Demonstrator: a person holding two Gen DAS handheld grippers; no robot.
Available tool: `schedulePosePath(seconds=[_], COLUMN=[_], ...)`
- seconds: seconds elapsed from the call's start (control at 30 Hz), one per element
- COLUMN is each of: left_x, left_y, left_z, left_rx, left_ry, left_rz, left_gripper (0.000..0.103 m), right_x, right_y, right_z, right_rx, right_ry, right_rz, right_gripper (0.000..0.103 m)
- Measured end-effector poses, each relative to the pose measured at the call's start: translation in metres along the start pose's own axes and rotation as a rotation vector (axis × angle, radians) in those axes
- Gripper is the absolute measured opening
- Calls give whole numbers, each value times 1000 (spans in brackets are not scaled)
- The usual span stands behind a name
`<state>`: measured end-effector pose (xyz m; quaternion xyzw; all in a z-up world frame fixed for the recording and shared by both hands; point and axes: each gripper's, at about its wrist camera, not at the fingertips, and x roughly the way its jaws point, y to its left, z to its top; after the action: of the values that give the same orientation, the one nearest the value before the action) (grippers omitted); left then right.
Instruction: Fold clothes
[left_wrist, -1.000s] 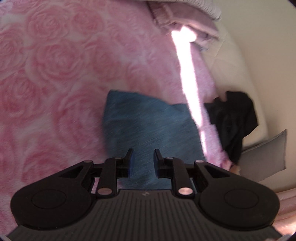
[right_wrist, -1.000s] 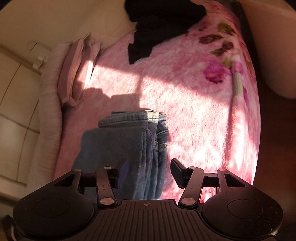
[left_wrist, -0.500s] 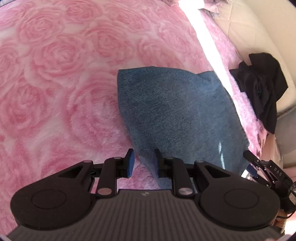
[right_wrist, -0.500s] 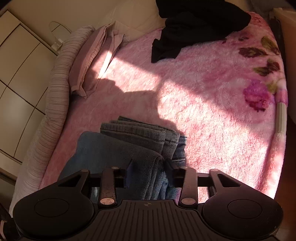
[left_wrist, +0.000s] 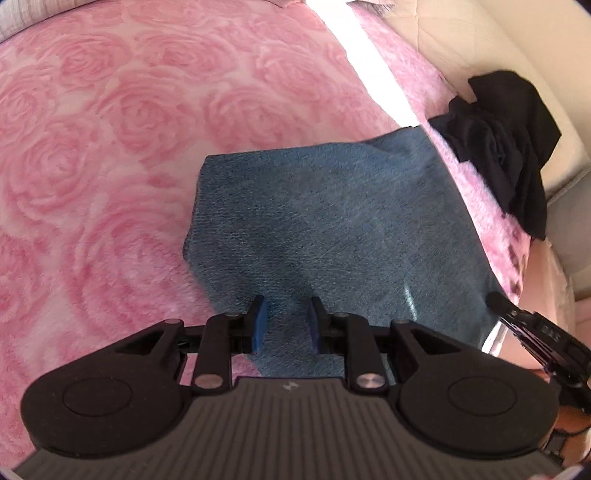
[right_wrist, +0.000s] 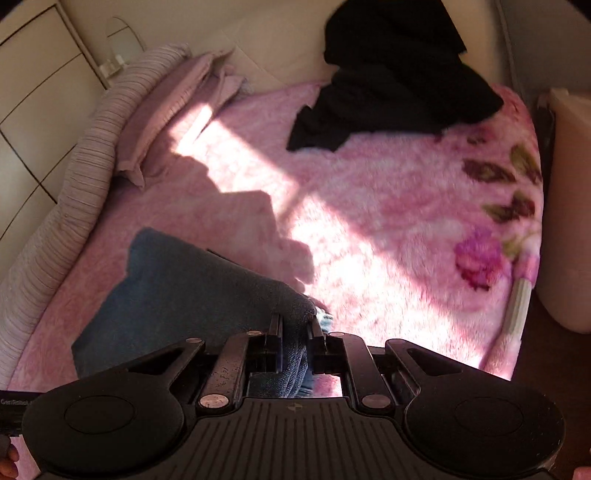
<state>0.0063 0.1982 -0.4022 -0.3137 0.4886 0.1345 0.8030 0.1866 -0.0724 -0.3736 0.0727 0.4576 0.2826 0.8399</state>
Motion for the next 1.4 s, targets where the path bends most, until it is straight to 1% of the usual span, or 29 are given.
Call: schedulePosePath(seconds=[0.13,0.2,0.3,0.47,0.57,0.6,0.63,0.7,0.73,0.8,0.87,0.97,1.03,1.17,1.23,1.3,1.33,1.37,1.4], left_x=[0,-1,-2,-3,-4,-5,-6,-8,-10,-15,-20,-25,-29,-34,-32,-28,-26,-23,-21], left_y=[-1,-4,-12,-17,-18,-18,-18,-17,-17,-13,-9,0,6,17,25,36,41,47,52], left_z=[-1,-1,0,-2,-5,-6,-7,-9,-10,-11,-13,-16,-18,-21,-21,-20,-20,-20,-20], left_rx=[7,14,54,105,113,115,118,122,123,117,109,95,86,56,18,-41,-70,-100,-129], left_ry=[-2,-5,-20,-41,-47,-49,-51,-56,-58,-63,-64,-59,-55,-41,-33,-27,-24,-21,-19], left_rz=[9,25,57,91,98,101,103,102,100,88,75,54,39,5,-21,-52,-67,-83,-98], left_gripper=[18,18,18,18,18,18,18,18,18,18,18,18,18,18,21,29,30,30,31], right_x=[7,8,6,8,5,3,1,-3,-7,-19,-33,-51,-59,-61,-62,-71,-75,-78,-79], right_y=[2,2,6,9,8,8,7,6,4,-1,-7,-11,-7,8,13,14,14,14,15], right_z=[9,11,11,12,11,11,10,10,9,3,-9,-37,-58,-80,-87,-99,-107,-117,-126], right_rx=[8,18,17,5,0,1,2,4,16,74,149,281,350,382,429,509,556,607,651], right_ry=[51,65,78,86,74,68,61,49,39,24,28,61,78,100,104,81,76,79,88], right_rz=[-32,-47,-68,-86,-92,-97,-102,-113,-111,-100,-75,-3,39,63,66,85,97,111,117], right_gripper=[11,11,11,12,16,21,31,41,41,42,42,42,42,42,42,42,45,52,70])
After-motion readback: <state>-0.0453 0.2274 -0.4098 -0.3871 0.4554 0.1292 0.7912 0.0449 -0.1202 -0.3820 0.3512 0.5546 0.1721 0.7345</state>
